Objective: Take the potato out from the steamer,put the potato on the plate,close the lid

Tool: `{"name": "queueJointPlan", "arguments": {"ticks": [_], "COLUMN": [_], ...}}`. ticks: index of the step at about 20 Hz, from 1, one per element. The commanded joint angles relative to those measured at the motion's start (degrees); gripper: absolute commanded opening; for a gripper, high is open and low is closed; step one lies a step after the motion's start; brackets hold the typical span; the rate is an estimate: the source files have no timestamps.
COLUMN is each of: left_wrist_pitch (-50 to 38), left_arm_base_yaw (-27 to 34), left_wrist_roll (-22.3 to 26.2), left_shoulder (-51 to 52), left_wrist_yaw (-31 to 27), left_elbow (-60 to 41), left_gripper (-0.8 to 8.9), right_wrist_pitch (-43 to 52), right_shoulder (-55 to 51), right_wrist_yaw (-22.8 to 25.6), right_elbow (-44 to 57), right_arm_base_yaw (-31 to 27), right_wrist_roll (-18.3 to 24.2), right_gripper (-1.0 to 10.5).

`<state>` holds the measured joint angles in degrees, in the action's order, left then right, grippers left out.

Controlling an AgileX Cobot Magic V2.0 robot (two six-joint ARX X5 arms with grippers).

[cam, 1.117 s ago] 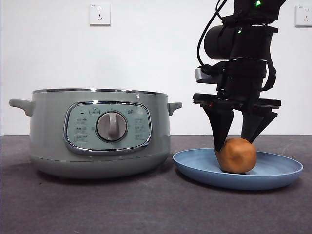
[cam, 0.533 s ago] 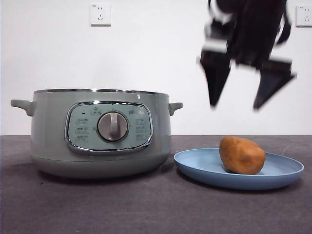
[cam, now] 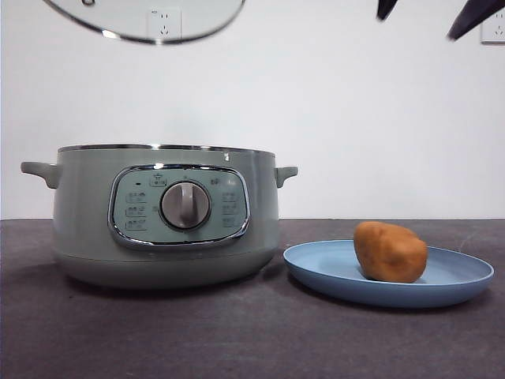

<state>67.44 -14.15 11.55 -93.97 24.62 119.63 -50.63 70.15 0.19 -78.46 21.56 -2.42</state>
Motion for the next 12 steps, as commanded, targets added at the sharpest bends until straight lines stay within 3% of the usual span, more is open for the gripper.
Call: {"name": "queueJointPlan", "arguments": {"ticks": [1, 4, 9, 12], "left_wrist_pitch": [-4.0, -8.0, -14.4, -17.3], "left_arm_base_yaw": [-0.9, -1.8, -4.4, -5.3], "left_wrist_roll": [0.2, -0.4, -0.8, -0.8], "left_shoulder": [0.4, 0.5, 0.5, 0.5], "left_wrist_yaw": [0.9, 0.5, -6.4, -6.9], "left_elbow": [-2.9, -7.1, -13.5, -17.1], "left_gripper": [-0.08, -0.08, -0.08, -0.08], "right_wrist_pitch": [-0.2, -1.4, -1.7, -1.7], "right_shoulder": [-1.2, -1.6, -1.6, -1.6], "right_wrist_yaw": [0.2, 0.2, 0.2, 0.2], "right_elbow": [-0.1, -0.1, -0.1, -0.1], "right_arm_base_yaw": [-1.7, -3.5, -4.3, -4.3], "right_wrist_roll": [-0.8, -1.2, -1.2, -1.2], "right_gripper": [5.0, 5.0, 5.0, 5.0]}}
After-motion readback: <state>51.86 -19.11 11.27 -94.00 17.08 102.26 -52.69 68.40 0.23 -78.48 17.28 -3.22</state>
